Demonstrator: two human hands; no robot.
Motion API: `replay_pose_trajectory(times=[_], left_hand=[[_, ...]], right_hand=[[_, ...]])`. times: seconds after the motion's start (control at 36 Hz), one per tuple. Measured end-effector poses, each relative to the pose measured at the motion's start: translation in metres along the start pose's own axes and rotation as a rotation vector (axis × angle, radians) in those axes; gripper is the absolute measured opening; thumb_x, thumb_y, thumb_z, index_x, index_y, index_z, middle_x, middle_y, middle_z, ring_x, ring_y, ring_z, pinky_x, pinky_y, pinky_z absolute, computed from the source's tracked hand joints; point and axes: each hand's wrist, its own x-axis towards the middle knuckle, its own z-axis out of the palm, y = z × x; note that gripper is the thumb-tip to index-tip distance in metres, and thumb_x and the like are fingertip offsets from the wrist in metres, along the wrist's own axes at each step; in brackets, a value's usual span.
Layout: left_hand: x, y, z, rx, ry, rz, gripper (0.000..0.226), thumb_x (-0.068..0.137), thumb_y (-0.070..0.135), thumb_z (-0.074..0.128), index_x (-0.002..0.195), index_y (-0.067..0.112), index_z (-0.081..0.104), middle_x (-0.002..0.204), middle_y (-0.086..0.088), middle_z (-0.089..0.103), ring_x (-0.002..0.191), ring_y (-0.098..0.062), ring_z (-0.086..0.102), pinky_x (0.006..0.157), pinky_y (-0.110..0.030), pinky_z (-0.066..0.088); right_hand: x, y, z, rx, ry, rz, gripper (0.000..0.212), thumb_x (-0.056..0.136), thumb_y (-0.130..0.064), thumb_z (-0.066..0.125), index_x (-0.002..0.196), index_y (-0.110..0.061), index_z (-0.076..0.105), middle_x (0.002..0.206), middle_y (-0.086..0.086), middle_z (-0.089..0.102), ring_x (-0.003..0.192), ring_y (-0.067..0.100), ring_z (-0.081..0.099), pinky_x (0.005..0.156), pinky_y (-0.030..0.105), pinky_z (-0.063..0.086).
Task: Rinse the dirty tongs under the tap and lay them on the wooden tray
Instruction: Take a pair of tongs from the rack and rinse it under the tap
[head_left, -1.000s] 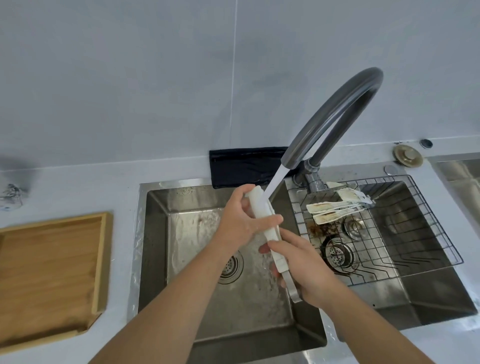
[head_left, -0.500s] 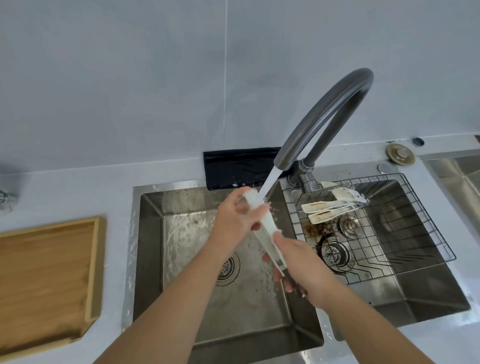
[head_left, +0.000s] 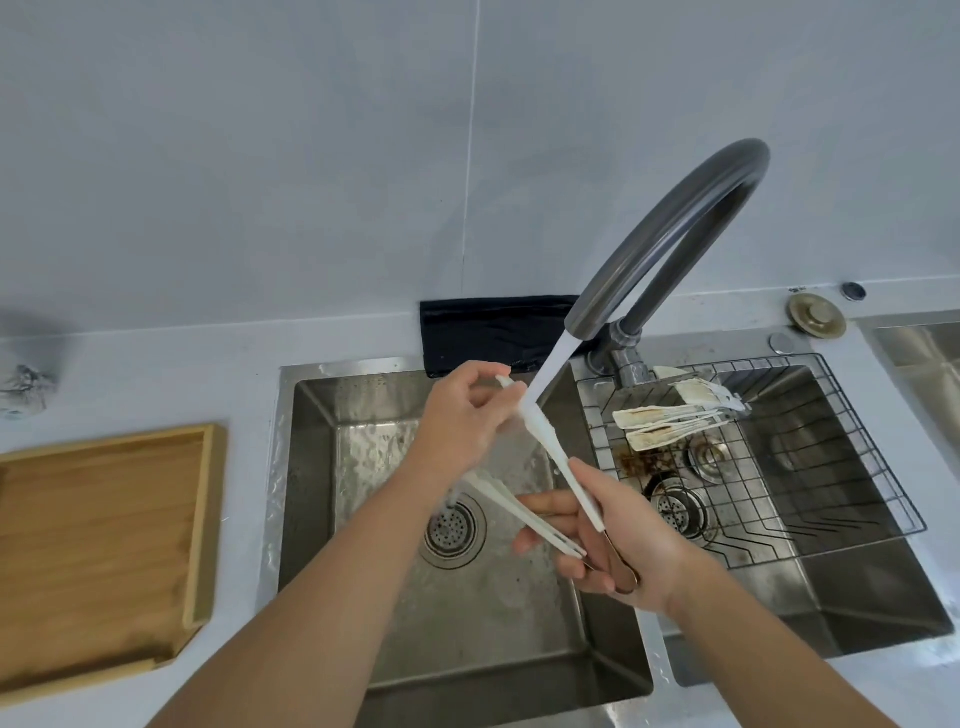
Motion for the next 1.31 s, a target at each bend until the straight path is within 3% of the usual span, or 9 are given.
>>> replay_pose_trajectory(times=[0.11,0.22,0.42,0.53,0.64,0.83,1.0,1.17,1.31], left_hand=[[0.002,0.000,0.000,-0.044,0.082,-0.036,0.020,0.100,0.025,0.059,0.099,0.008,0.071,0.071,0.003,0.070,0.060,-0.007,0.069,0.064,-0.024,0.060],[0.001,-0.005,0.004,-0.046,0.058,-0.069,0.018,0.096,0.026,0.065,0.108,0.015,0.072,0.081,0.003,0.073,0.073,-0.011,0.072,0.080,-0.043,0.063],[-0.016,-0.017,0.009,0.050,-0.111,-0.151,0.092,0.071,0.033,0.088,0.149,0.029,0.040,0.134,0.012,0.057,0.122,-0.009,0.056,0.102,-0.034,0.048],[-0.016,-0.028,0.006,-0.111,0.006,-0.224,0.051,0.084,0.018,0.079,0.130,0.018,0.059,0.117,0.005,0.070,0.103,-0.013,0.070,0.086,-0.028,0.058],[-0.010,-0.032,0.003,-0.289,0.113,-0.286,0.019,0.093,0.010,0.067,0.110,0.016,0.069,0.105,-0.009,0.075,0.091,-0.019,0.075,0.070,-0.023,0.060],[-0.006,-0.040,0.003,-0.288,0.235,-0.347,0.011,0.098,0.017,0.060,0.103,0.014,0.070,0.107,-0.013,0.071,0.088,-0.021,0.073,0.070,-0.029,0.062],[-0.026,-0.043,0.014,-0.331,0.141,-0.399,0.039,0.100,0.015,0.056,0.138,0.025,0.056,0.117,-0.007,0.070,0.099,-0.021,0.072,0.082,-0.032,0.061],[-0.046,-0.049,0.028,-0.396,0.010,-0.430,0.066,0.091,0.009,0.069,0.143,0.039,0.040,0.114,-0.009,0.072,0.095,-0.023,0.075,0.083,-0.041,0.062],[-0.055,-0.060,0.029,-0.409,0.046,-0.498,0.090,0.088,0.011,0.074,0.152,0.046,0.023,0.110,-0.011,0.074,0.088,-0.025,0.077,0.080,-0.047,0.063]], right_hand=[[-0.001,0.002,0.000,-0.005,-0.006,0.013,0.069,0.101,-0.057,0.034,0.120,-0.003,0.072,0.100,0.024,0.070,0.047,0.018,0.047,0.030,0.021,0.030],[0.000,0.005,-0.001,0.006,0.025,0.004,0.068,0.101,-0.057,0.035,0.118,-0.003,0.073,0.098,0.023,0.070,0.048,0.019,0.047,0.031,0.021,0.029],[0.010,0.005,0.006,-0.109,0.183,-0.027,0.060,0.101,-0.058,0.040,0.114,-0.008,0.071,0.090,0.015,0.071,0.048,0.018,0.049,0.035,0.023,0.032],[0.009,0.006,0.013,-0.381,0.339,-0.100,0.051,0.100,-0.054,0.044,0.103,-0.009,0.069,0.076,0.008,0.067,0.043,0.014,0.047,0.040,0.026,0.034],[0.010,0.010,0.017,-0.442,0.394,-0.229,0.032,0.099,-0.037,0.055,0.127,-0.024,0.064,0.093,0.002,0.068,0.054,0.011,0.057,0.048,0.025,0.044],[0.009,0.011,0.015,-0.722,0.507,-0.398,0.047,0.092,-0.033,0.068,0.138,-0.029,0.057,0.100,-0.004,0.070,0.072,0.011,0.069,0.064,0.030,0.060],[0.013,0.011,0.016,-0.940,0.611,-0.463,0.049,0.089,-0.039,0.068,0.137,-0.029,0.058,0.096,-0.012,0.067,0.074,0.005,0.065,0.066,0.022,0.051],[0.015,0.014,0.020,-1.106,0.600,-0.481,0.033,0.091,-0.045,0.066,0.120,-0.031,0.061,0.085,-0.015,0.066,0.071,-0.001,0.061,0.058,0.014,0.044],[0.017,0.016,0.018,-1.103,0.576,-0.394,0.059,0.076,-0.068,0.071,0.121,-0.031,0.059,0.099,-0.012,0.066,0.085,0.004,0.063,0.064,0.018,0.045]])
